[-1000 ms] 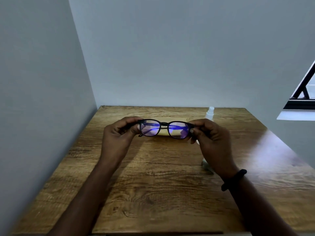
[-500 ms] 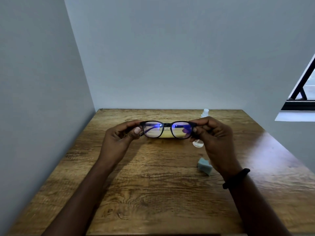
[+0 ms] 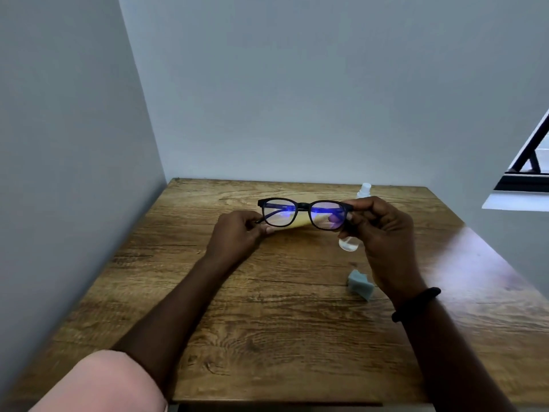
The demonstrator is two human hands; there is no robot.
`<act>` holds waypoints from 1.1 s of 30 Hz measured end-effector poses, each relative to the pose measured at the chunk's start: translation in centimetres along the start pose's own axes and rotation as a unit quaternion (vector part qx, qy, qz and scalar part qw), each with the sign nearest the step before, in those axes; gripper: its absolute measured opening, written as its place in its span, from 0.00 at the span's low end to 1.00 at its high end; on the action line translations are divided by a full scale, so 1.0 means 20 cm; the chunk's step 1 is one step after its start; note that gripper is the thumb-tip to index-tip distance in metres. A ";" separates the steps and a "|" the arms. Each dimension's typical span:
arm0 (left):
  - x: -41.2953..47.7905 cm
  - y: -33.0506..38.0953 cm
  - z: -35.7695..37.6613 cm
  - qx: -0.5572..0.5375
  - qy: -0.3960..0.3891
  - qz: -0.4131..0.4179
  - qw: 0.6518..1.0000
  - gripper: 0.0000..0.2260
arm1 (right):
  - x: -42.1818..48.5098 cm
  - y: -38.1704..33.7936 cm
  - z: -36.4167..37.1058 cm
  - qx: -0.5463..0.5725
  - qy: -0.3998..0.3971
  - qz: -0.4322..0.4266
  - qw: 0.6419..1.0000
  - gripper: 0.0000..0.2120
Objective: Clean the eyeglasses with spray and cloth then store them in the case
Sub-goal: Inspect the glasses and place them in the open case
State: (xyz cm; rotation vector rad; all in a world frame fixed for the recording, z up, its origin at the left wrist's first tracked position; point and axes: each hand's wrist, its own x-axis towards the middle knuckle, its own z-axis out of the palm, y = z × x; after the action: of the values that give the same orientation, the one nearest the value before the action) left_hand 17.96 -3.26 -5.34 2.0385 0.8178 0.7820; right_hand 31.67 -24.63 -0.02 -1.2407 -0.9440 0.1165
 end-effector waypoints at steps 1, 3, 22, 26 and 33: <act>0.00 -0.02 -0.01 0.009 0.003 0.004 1.000 0.10 | 0.00 0.00 0.00 0.000 0.001 0.001 1.000 0.14; -0.02 -0.04 -0.07 0.021 0.006 0.011 1.000 0.07 | 0.00 0.01 0.01 0.004 0.002 0.006 1.000 0.13; -0.30 -0.15 -0.30 -0.026 0.004 0.035 0.999 0.09 | -0.04 0.11 0.14 0.055 -0.028 0.242 0.968 0.06; -0.30 -0.17 -0.30 -0.056 -0.003 0.015 0.998 0.09 | -0.04 0.13 0.17 0.043 -0.038 0.264 0.963 0.05; -0.31 -0.16 -0.30 -0.087 -0.028 0.006 0.996 0.08 | -0.04 0.17 0.16 0.018 -0.055 0.280 0.958 0.09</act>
State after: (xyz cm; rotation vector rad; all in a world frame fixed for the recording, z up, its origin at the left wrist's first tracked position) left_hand 8.92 -3.79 -6.41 1.9030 0.6815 0.7718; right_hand 30.31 -21.37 -3.19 -1.4505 -0.6566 0.6523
